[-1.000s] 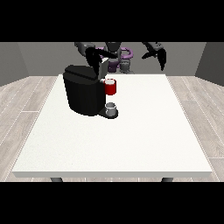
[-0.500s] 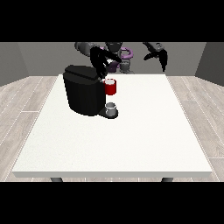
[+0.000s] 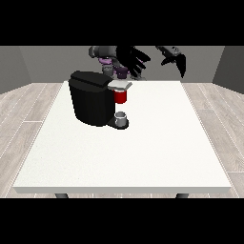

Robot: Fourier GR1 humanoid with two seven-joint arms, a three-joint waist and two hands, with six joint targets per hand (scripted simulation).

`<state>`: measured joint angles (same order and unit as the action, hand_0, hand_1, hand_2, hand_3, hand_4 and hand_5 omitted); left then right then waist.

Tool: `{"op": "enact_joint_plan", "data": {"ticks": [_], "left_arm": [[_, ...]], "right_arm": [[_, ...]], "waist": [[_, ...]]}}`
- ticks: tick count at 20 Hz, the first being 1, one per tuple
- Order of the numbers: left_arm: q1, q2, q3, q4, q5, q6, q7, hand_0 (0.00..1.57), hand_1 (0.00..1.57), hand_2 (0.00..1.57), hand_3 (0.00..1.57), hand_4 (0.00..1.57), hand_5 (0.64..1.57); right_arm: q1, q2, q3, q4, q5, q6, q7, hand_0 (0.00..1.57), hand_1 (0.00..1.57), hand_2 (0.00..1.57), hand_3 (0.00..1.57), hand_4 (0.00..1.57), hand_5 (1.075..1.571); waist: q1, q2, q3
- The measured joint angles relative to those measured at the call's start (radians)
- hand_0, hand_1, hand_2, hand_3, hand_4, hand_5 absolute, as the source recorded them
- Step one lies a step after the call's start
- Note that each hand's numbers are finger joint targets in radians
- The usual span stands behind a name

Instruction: Insert the coffee pod into the coffee machine and close the lid

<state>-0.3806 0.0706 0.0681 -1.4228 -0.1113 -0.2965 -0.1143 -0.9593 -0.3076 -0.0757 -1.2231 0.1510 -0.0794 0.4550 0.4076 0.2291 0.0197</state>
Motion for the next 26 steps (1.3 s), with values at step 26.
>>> {"op": "enact_joint_plan", "data": {"ticks": [26], "left_arm": [[-0.028, -0.011, -0.032, -0.062, 0.022, -0.017, 0.02, 0.0, 0.0, 0.0, 0.0, 0.27, 1.571]], "right_arm": [[-0.264, 0.136, 0.022, 0.269, 0.025, 0.005, -0.343, 0.0, 0.0, 0.0, 0.0, 0.0, 1.571]], "waist": [[0.049, 0.087, -0.0199]]}}
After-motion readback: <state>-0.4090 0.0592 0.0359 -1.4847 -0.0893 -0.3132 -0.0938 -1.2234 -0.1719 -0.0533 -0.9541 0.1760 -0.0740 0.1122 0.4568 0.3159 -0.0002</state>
